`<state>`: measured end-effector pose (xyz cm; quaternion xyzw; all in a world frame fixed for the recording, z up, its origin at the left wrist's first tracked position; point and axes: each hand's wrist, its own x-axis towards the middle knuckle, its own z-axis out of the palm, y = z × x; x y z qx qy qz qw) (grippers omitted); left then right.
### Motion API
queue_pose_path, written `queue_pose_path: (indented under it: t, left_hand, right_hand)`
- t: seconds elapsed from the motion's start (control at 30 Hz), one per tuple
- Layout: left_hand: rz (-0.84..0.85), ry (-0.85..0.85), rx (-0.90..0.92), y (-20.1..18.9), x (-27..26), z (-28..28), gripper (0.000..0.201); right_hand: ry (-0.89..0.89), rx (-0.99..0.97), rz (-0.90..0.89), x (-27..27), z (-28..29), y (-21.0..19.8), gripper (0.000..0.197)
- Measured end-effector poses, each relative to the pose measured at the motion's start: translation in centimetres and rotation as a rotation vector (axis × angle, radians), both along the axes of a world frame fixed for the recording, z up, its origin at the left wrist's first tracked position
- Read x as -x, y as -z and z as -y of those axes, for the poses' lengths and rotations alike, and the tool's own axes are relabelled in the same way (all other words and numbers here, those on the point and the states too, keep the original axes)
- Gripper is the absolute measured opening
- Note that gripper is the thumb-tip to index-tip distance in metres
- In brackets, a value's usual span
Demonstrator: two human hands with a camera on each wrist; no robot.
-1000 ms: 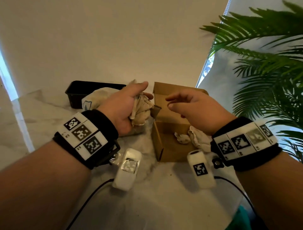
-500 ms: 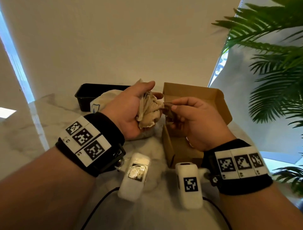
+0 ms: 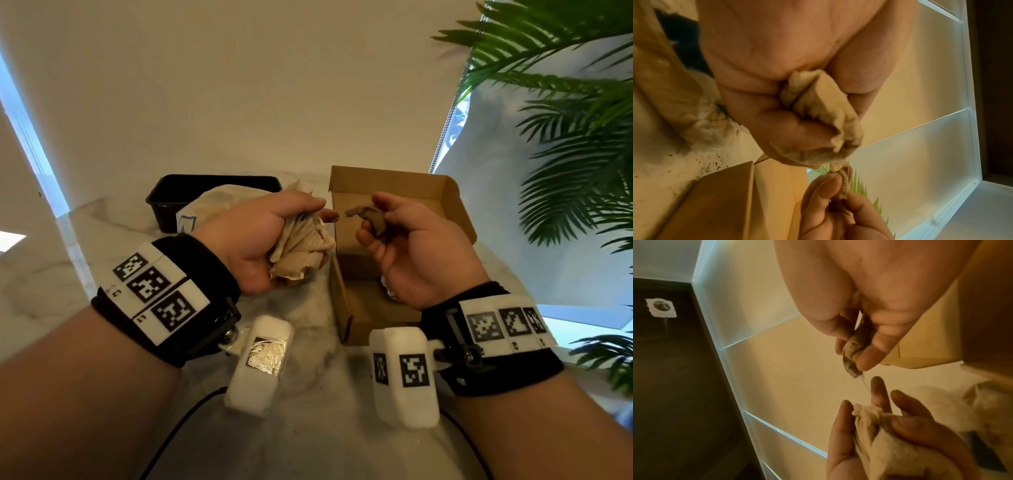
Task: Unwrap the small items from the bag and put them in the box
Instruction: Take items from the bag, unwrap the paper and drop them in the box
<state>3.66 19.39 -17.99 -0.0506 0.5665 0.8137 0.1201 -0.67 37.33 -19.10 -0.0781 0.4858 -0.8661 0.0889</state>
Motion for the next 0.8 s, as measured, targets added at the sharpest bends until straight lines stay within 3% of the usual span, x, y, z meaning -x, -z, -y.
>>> queue_pose_path:
  t: [0.2, 0.5, 0.8]
  left_hand:
    - [-0.032, 0.014, -0.070, -0.3, 0.1, 0.6, 0.061]
    - [-0.047, 0.003, -0.176, -0.8, 0.0, 0.9, 0.024]
    - [-0.073, -0.003, -0.269, -1.1, -0.3, 1.5, 0.023]
  right_hand:
    - [0.120, 0.128, -0.025, 0.3, 0.2, 0.1, 0.011]
    - [0.268, 0.179, -0.089, 0.4, -0.1, 0.1, 0.014]
    - [0.347, 0.271, -0.098, 0.6, -0.3, 0.1, 0.016]
